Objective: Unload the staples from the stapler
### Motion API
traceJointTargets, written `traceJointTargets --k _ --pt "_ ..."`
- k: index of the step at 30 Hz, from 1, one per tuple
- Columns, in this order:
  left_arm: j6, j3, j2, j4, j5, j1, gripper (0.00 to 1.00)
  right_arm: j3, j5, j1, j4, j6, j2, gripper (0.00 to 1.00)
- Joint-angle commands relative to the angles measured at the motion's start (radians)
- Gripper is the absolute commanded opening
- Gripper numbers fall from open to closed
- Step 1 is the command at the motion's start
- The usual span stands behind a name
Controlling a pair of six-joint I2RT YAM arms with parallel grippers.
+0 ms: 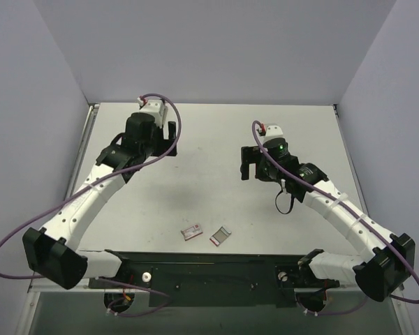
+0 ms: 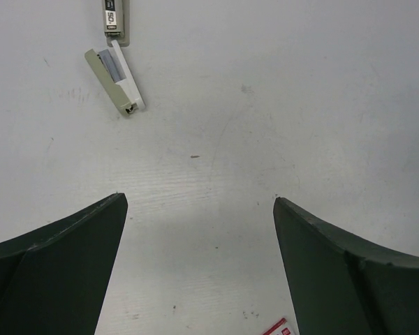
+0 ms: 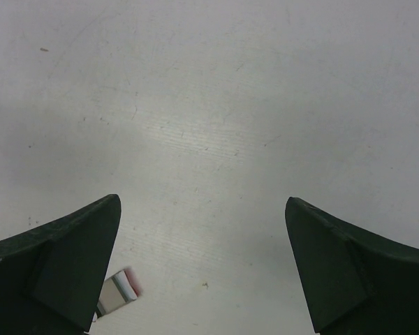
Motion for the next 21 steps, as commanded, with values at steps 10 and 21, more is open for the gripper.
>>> traceJointTargets --k 10,21 --pt "-0.086 0.237 0.422 -0.031 0.038 0.227 0.97 -0.091 -0.088 0.042 0.027 0.064 -0.018 0.96" --pt "-0.178 0.352 0.648 0.030 0.165 0.328 0.97 -0.139 -0.091 0.068 0.021 0.062 -0.040 0.95"
